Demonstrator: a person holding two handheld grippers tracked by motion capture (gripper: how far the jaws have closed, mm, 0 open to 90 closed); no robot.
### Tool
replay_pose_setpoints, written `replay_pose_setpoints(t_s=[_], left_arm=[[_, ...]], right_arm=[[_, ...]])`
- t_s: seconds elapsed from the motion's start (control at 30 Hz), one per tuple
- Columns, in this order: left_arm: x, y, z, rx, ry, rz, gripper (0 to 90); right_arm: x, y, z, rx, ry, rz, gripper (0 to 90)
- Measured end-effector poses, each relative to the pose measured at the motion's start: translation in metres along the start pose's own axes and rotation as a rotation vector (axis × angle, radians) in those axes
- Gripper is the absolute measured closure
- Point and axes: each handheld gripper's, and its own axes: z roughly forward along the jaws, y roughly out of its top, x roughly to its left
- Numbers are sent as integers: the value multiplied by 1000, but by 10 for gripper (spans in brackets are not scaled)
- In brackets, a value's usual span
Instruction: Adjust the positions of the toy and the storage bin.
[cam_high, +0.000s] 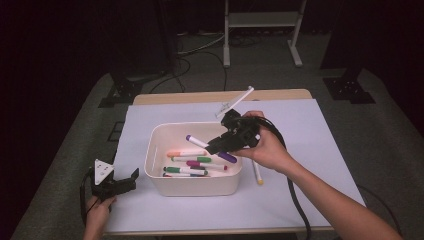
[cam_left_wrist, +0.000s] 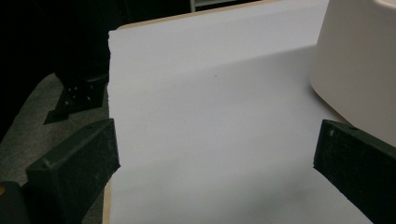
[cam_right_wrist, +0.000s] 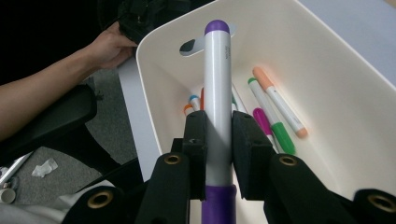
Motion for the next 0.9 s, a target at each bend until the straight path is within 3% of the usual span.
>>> replay_pose_setpoints(t_s=[0.9], left_arm=[[0,0,0,-7,-4,-2,0]], right_arm=[[-1,18,79,104,115,-64,755]])
